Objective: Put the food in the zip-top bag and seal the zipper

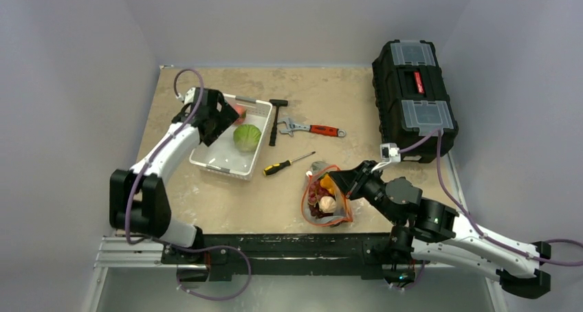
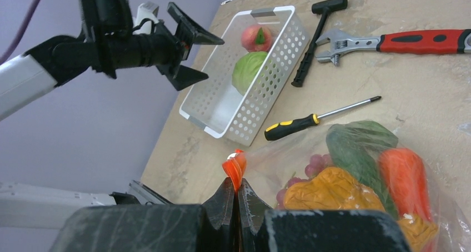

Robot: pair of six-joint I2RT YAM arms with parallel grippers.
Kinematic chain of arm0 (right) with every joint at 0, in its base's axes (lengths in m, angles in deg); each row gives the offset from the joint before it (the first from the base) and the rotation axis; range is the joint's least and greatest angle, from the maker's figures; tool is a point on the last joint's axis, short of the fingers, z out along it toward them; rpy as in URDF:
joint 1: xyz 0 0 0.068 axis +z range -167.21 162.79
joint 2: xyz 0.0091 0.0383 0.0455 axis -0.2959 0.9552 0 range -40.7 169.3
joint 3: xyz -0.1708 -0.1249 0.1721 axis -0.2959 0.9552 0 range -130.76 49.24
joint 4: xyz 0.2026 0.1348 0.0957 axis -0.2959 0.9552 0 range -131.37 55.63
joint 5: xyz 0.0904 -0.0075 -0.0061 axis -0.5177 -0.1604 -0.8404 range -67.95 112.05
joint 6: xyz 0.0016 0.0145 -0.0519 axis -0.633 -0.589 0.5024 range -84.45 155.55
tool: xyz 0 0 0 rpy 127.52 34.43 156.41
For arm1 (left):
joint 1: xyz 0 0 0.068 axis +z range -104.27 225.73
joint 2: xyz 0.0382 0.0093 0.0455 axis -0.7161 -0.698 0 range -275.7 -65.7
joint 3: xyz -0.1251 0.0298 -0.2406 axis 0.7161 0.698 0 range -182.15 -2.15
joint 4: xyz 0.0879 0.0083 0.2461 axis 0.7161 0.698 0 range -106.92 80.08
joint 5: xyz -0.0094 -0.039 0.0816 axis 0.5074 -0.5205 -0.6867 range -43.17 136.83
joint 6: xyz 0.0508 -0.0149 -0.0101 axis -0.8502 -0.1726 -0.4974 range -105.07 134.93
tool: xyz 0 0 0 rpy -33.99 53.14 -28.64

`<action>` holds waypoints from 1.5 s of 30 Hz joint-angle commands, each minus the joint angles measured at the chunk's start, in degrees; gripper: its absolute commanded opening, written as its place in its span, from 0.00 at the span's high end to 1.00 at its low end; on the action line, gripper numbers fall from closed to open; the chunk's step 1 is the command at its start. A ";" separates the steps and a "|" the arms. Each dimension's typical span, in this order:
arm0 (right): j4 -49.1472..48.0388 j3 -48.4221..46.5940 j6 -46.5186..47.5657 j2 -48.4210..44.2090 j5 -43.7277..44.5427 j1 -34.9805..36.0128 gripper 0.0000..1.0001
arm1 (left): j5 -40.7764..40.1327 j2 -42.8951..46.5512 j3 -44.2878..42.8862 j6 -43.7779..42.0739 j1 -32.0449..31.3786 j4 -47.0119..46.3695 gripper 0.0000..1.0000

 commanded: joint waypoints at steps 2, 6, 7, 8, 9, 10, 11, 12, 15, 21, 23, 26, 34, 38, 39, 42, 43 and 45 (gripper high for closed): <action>-2.66 -1.61 0.59 -1.38 1.98 0.08 1.00 | 4.41 -12.96 -13.55 10.31 2.27 1.96 0.03; -2.30 -1.75 0.74 -1.83 2.18 0.08 1.00 | 0.42 -19.44 -19.19 13.28 2.36 3.42 0.03; -2.22 -1.90 0.73 -1.88 2.17 0.08 1.00 | 0.32 -20.17 -19.31 14.18 2.34 2.40 0.04; -2.10 -2.02 0.61 -1.95 2.09 0.08 1.00 | -0.18 -20.99 -19.56 14.99 2.29 2.03 0.06; -2.01 -2.02 0.53 -1.95 2.08 0.08 1.00 | -1.27 -21.57 -19.87 16.10 2.28 2.48 0.07; -1.95 -1.90 0.45 -1.87 2.08 0.08 1.00 | -2.49 -22.10 -19.85 17.85 2.27 2.69 0.08; -2.13 -1.74 0.34 -1.82 2.12 0.08 1.00 | -3.80 -22.49 -19.33 18.77 2.27 2.11 0.09; -2.31 -1.61 0.27 -1.78 2.09 0.07 1.00 | -4.65 -22.80 -18.60 19.44 2.27 0.92 0.10; -2.72 -1.54 0.27 -1.35 1.75 0.08 1.00 | -5.06 -24.00 -17.41 22.26 2.27 -1.92 0.10; -3.30 -1.58 -0.04 -0.17 1.31 0.07 1.00 | -4.17 -26.80 -16.08 24.81 2.27 -9.28 0.11; -3.54 -1.55 -0.15 0.03 1.17 0.03 1.00 | -4.08 -27.78 -16.13 24.89 2.27 -11.00 0.10; -3.48 -1.58 -0.32 0.32 1.11 0.08 1.00 | -5.19 -28.86 -16.22 24.00 2.27 -12.84 0.12; -3.31 -1.98 -0.56 0.52 1.62 0.13 1.00 | -5.49 -27.35 -12.57 20.95 2.27 -19.23 0.49; -3.82 -2.15 -0.68 1.35 1.40 0.08 1.00 | -4.70 -26.40 -11.08 19.72 2.41 -21.06 0.67; -3.94 -2.20 -0.78 1.68 1.12 0.08 1.00 | -4.80 -26.00 -10.81 19.32 2.37 -20.96 0.72; -3.46 -2.56 -1.15 2.32 0.76 0.07 1.00 | -5.38 -23.31 -9.05 17.90 2.37 -21.35 0.81; -3.45 -2.51 -1.32 2.41 0.71 0.03 1.00 | -5.31 -22.11 -8.11 17.48 2.36 -21.67 0.82; -4.13 -2.17 -1.34 2.41 0.68 0.08 1.00 | -5.07 -18.73 -6.47 16.40 2.36 -21.79 0.83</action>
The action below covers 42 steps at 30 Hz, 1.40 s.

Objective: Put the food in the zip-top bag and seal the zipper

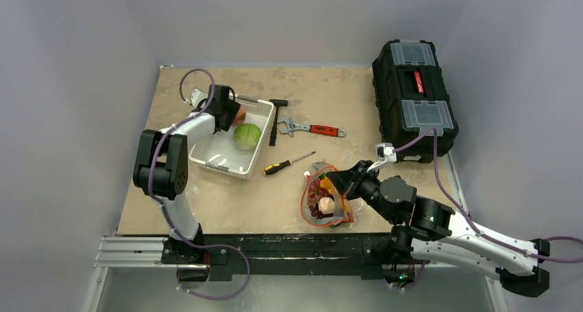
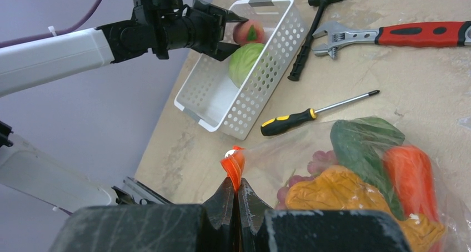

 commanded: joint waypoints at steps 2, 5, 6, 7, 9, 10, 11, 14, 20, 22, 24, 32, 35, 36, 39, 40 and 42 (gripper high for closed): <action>-5.11 -2.03 -0.33 0.12 0.73 0.07 1.00 | -0.98 12.19 4.04 -6.18 0.08 -1.44 0.85; -5.44 -2.69 0.53 0.87 1.16 0.08 1.00 | 0.84 19.23 5.89 -11.18 0.02 -0.01 0.87; -5.43 -3.02 0.72 1.10 1.26 0.09 1.00 | 2.29 21.57 6.65 -12.59 0.00 0.25 0.87; -5.33 -3.30 0.94 1.32 1.38 0.08 1.00 | 4.66 24.06 7.54 -14.41 0.00 0.16 0.89; -5.48 -3.47 1.12 1.66 1.64 0.08 1.00 | 11.36 28.50 8.47 -16.78 -0.23 2.09 0.90; -5.68 -3.39 1.16 1.74 1.66 0.08 1.00 | 14.43 30.63 9.03 -17.93 -0.63 2.81 0.91; -5.94 -3.26 1.11 1.83 1.56 0.08 1.00 | 17.22 32.75 10.04 -18.93 -1.53 3.54 0.91; -6.37 -2.99 0.85 1.89 1.40 0.08 1.00 | 24.82 40.02 13.38 -21.27 -6.01 3.94 0.91; -6.77 -2.60 0.38 2.00 0.80 0.08 1.00 | 37.26 52.42 23.28 -24.54 -20.79 -4.85 0.89; -6.78 -2.57 0.25 1.98 0.79 0.10 1.00 | 37.15 55.23 26.01 -23.90 -25.92 -6.98 0.89; -6.80 -2.42 0.29 1.90 0.78 0.11 1.00 | 35.27 57.16 27.89 -23.99 -31.78 -10.45 0.88; -7.06 -2.29 0.14 1.44 0.60 0.08 1.00 | 24.85 54.03 23.66 -32.49 -53.41 -4.19 0.88; -6.64 -2.09 -0.26 1.25 0.68 0.05 1.00 | 15.28 50.53 18.85 -34.19 -58.58 4.61 0.88; -6.59 -2.00 -0.49 1.18 0.62 0.05 1.00 | 11.94 49.21 17.24 -34.11 -59.55 7.43 0.88; -6.09 -2.02 -0.87 0.84 0.52 0.08 1.00 | 3.04 46.01 14.00 -32.69 -61.28 13.42 0.87; -5.75 -2.03 -0.86 0.71 0.51 0.08 1.00 | 2.35 45.34 13.64 -32.22 -61.39 13.66 0.87; -5.35 -1.90 -1.01 0.23 0.51 0.08 1.00 | 1.40 43.99 12.81 -31.90 -61.43 13.15 0.87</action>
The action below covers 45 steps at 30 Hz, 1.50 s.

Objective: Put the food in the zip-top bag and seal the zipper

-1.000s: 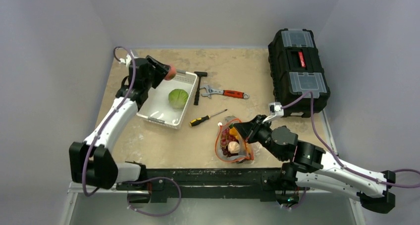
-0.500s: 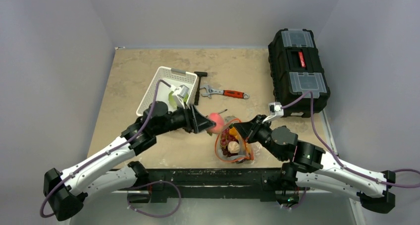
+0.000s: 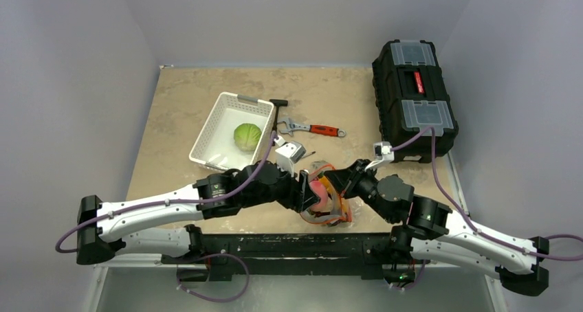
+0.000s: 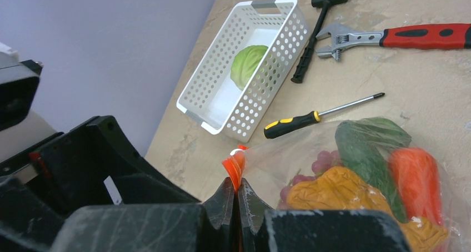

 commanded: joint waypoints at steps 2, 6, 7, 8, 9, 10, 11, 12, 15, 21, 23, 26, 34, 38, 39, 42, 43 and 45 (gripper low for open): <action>-3.03 -1.56 -1.06 -1.81 0.50 0.07 1.00 | -10.72 -3.66 -5.08 -0.33 -0.52 5.24 0.86; -2.57 -1.93 -0.84 -2.05 0.50 0.03 1.00 | -12.27 -9.03 -9.41 -0.49 -0.52 8.46 0.85; -2.60 -1.88 -0.96 -2.00 0.43 0.04 1.00 | -12.17 -10.11 -10.22 -0.26 -0.51 8.47 0.85; -2.69 -1.83 -1.04 -2.03 0.30 0.08 1.00 | -11.91 -11.18 -10.60 0.16 -0.47 8.21 0.85; -2.84 -1.83 -1.11 -2.05 0.02 0.08 1.00 | -11.79 -12.24 -10.88 0.51 -0.46 7.91 0.85; -2.93 -1.87 -1.19 -2.06 -0.32 0.09 1.00 | -11.88 -13.23 -11.21 0.89 -0.45 7.86 0.84; -2.98 -1.79 -1.17 -2.07 -0.45 0.06 1.00 | -12.19 -14.42 -11.61 1.06 -0.43 7.86 0.82; -3.07 -1.66 -1.06 -2.21 -0.47 0.08 1.00 | -12.73 -15.55 -12.04 1.31 -0.43 8.35 0.80; -3.59 -1.36 -0.99 -2.44 -0.82 0.08 1.00 | -14.44 -18.94 -14.47 2.89 -0.43 12.60 0.65; -2.56 -0.71 -0.95 -3.88 -0.04 0.08 1.00 | -12.58 -18.68 -15.02 3.37 -0.43 13.26 0.39; -2.57 -0.59 -0.97 -4.39 0.39 0.08 1.00 | -11.23 -17.38 -15.22 3.23 -0.43 13.74 0.28; -2.44 -0.82 -0.16 -4.26 0.72 0.08 1.00 | -10.19 -14.62 -15.01 3.07 -0.43 14.17 0.13; -3.05 -1.03 0.34 -2.72 0.89 0.04 1.00 | -9.04 -9.00 -14.71 2.84 -0.43 16.06 0.05; -3.21 -1.49 0.50 -2.48 0.77 0.08 1.00 | -11.54 -4.80 -11.96 3.50 -0.35 18.64 0.17; -3.17 -1.54 0.59 -2.45 0.76 0.08 1.00 | -12.01 -3.82 -10.84 3.96 -0.23 18.90 0.21; -3.22 -1.68 0.64 -2.45 0.76 0.08 1.00 | -11.65 -1.62 -6.30 6.02 0.30 17.67 0.37; -3.33 -1.68 0.64 -2.47 0.76 0.08 1.00 | -11.11 -1.12 -4.83 6.80 0.43 16.68 0.43; -3.36 -1.75 0.57 -2.31 0.59 0.08 1.00 | -9.53 -0.74 -2.16 8.17 0.45 14.23 0.51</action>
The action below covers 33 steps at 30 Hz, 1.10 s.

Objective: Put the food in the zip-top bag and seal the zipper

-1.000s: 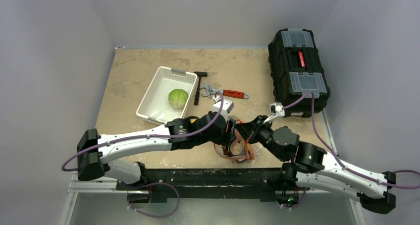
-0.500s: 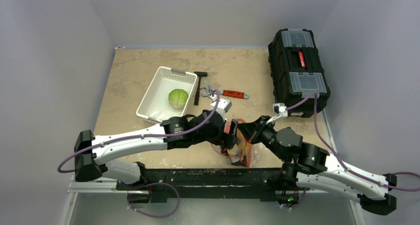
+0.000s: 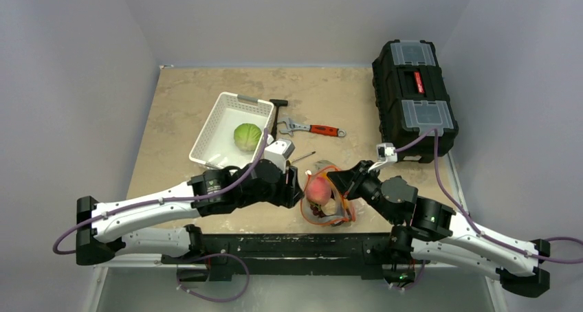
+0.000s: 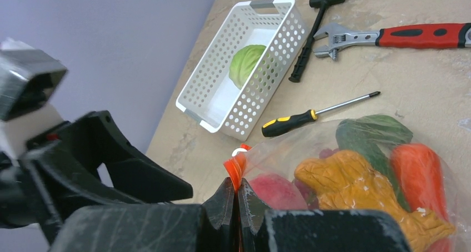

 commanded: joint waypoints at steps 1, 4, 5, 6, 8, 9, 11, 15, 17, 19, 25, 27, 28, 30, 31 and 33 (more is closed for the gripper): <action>-5.29 -2.09 0.37 -0.02 0.54 0.08 1.00 | 1.78 0.70 5.94 3.78 0.43 -3.96 0.51; -5.35 -2.25 0.33 0.34 0.19 0.08 1.00 | 3.76 -0.72 7.55 4.66 0.44 -6.21 0.51; -5.44 -2.20 0.22 0.43 0.10 0.08 1.00 | 4.24 -1.12 7.93 4.75 0.43 -6.72 0.51; -5.54 -2.10 0.24 0.55 0.01 0.08 1.00 | 4.65 -1.50 8.42 5.00 0.47 -7.30 0.51; -5.65 -2.04 0.24 0.76 -0.22 0.08 1.00 | 5.35 -2.19 9.39 5.39 0.43 -8.88 0.52; -5.69 -2.04 0.18 0.88 -0.27 0.12 1.00 | 5.72 -2.45 9.76 5.41 0.43 -10.17 0.52; -5.63 -2.04 0.17 1.05 -0.36 0.05 1.00 | 6.24 -3.11 10.17 5.43 0.43 -11.77 0.51; -5.89 -1.92 0.51 1.09 -0.61 0.10 1.00 | 6.48 -5.89 9.48 4.97 0.43 -12.80 0.52; -5.88 -2.13 0.82 1.26 -0.71 0.08 1.00 | 6.44 -7.42 8.43 4.47 0.51 -11.85 0.61; -5.76 -2.40 1.50 1.35 -0.71 0.08 1.00 | 6.03 -7.79 7.67 4.07 0.51 -10.73 0.82; -8.15 -3.93 10.06 3.82 -2.33 0.10 1.00 | 1.98 -0.74 7.16 4.32 0.54 -5.95 1.00; -9.81 -5.49 15.52 6.48 -5.04 0.07 1.00 | 0.48 3.04 7.37 5.55 0.44 -4.28 1.00; -10.26 -6.69 17.98 8.18 -6.57 0.08 1.00 | -0.31 5.05 7.62 6.53 0.43 -3.71 1.00; -9.98 -10.07 22.87 12.31 -7.93 0.08 1.00 | -1.13 8.30 8.58 8.57 0.43 -3.50 1.00; -9.36 -11.94 24.59 14.78 -9.62 0.12 1.00 | -1.08 9.66 9.32 9.37 0.43 -3.93 1.00; -7.66 -15.44 26.56 19.20 -12.33 0.08 1.00 | -0.65 11.74 10.82 10.77 0.43 -5.12 1.00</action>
